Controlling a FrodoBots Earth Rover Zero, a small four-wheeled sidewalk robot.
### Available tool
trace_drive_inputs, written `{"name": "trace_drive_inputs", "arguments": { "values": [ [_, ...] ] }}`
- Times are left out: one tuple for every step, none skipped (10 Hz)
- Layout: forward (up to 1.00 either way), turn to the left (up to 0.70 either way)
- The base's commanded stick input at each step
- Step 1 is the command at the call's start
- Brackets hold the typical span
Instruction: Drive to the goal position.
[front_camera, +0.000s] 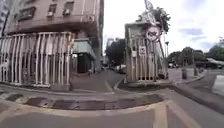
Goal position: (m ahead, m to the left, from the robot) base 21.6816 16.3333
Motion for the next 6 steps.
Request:
{"name": "trace_drive_inputs", "arguments": {
  "values": [
    [0.7, 0.0],
    [0.7, 0.0],
    [0.7, 0.14],
    [0.7, 0.14],
    [0.7, 0.14],
    [0.7, 0.14]
  ]
}}
